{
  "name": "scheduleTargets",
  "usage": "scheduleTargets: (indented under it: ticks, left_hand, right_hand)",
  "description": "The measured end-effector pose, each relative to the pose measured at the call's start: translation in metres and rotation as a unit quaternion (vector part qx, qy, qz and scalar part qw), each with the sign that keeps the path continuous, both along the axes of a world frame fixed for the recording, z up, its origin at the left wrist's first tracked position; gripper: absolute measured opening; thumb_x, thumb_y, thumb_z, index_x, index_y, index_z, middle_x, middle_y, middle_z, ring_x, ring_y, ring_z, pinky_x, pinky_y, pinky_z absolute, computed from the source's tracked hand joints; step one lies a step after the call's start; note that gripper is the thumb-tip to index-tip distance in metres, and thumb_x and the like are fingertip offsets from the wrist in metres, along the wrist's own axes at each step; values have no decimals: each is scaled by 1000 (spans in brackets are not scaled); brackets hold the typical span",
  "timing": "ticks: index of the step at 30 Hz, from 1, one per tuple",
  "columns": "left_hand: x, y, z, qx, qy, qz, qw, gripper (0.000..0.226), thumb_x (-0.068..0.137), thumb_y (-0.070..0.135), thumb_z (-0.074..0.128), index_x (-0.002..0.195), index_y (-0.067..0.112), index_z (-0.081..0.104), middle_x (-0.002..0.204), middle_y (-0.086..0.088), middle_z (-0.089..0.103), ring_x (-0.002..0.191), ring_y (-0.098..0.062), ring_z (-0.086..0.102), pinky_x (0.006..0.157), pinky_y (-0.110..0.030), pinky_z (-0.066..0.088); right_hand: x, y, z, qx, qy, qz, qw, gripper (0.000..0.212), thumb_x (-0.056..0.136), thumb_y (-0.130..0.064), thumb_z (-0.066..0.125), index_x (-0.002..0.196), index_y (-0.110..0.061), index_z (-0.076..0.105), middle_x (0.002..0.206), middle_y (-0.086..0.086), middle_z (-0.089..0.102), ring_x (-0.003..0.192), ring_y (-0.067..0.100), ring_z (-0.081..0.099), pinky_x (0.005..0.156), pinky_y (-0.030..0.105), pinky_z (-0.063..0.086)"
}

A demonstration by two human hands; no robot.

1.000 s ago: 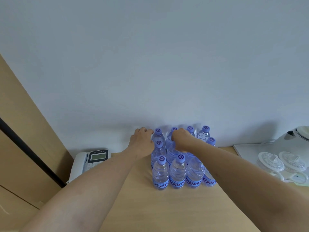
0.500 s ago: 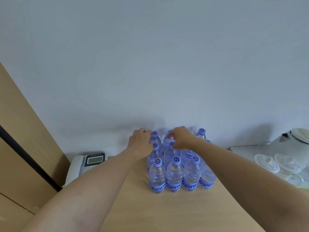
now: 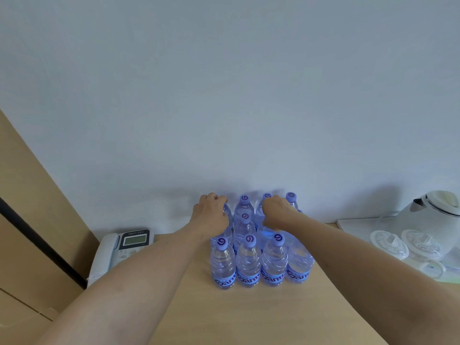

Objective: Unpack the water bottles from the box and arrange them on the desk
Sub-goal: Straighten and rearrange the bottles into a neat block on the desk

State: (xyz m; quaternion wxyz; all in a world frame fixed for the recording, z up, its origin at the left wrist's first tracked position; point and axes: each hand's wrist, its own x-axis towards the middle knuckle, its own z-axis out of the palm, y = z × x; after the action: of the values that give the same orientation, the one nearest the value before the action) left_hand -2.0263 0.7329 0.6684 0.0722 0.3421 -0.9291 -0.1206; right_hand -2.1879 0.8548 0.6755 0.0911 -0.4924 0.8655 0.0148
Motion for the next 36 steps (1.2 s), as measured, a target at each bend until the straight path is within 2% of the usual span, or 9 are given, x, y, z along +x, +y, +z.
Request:
scheduleTargets:
  ticks: [4,6,9,13,16,18,22,27,36]
  left_hand:
    - [-4,7,-2,-5,-4,11,1000,43,89,18,48,133,18,48,129,-7,48,121,-29,39,94,-38,42]
    - [-6,9,-2,-5,-2,15,1000,44,90,18,48,133,18,48,130,-7,47,121,-28,39,95,-38,41]
    - [-9,12,-2,-3,7,24,1000,45,90,19,48,135,18,47,132,-7,47,123,-28,38,97,-38,40]
    - [-10,13,-4,1,14,25,1000,45,90,20,48,135,17,47,133,-7,47,125,-29,37,99,-39,40]
    - [-10,12,-6,7,10,21,1000,46,90,19,48,136,18,47,135,-7,46,126,-29,36,100,-40,40]
    - [-10,11,-7,9,7,16,1000,46,90,19,49,135,18,47,136,-6,46,126,-29,36,100,-40,39]
    - [-13,5,-9,14,7,1,1000,43,90,19,48,133,18,48,133,-7,47,125,-29,37,99,-39,39]
    - [-15,-1,-11,20,24,-12,999,44,90,20,48,134,18,48,131,-7,48,124,-29,38,97,-39,41]
    - [-19,-1,-5,17,29,-28,999,45,88,21,48,133,18,49,130,-7,50,122,-29,39,97,-40,41]
  right_hand:
    - [-3,2,2,8,-26,7,1000,27,78,2,56,58,-10,41,63,7,39,66,26,41,43,26,27]
    - [-7,2,4,7,-33,6,999,13,79,1,57,85,1,69,84,19,65,72,33,56,52,32,46]
    - [-10,4,5,-3,-32,18,999,36,80,1,58,115,-1,68,102,25,66,76,30,62,59,32,50]
    - [-13,4,6,0,-19,35,999,40,81,3,59,114,-14,73,119,11,66,91,26,67,61,28,49]
    - [-14,3,5,8,-29,30,999,41,79,2,63,108,-25,75,112,5,67,70,18,55,46,17,37]
    - [-12,3,4,14,-17,22,1000,42,79,2,62,111,-23,74,112,8,68,73,22,61,43,20,38]
    - [-10,2,-3,10,6,23,1000,43,76,4,57,115,-9,69,118,18,65,95,26,67,46,32,46]
    - [-8,5,-1,15,-10,11,1000,45,83,-1,56,114,-31,71,115,5,63,93,22,63,56,24,40]
    - [-13,5,4,-11,-63,-4,998,54,76,-11,72,127,-25,63,121,4,61,106,26,61,82,34,55]
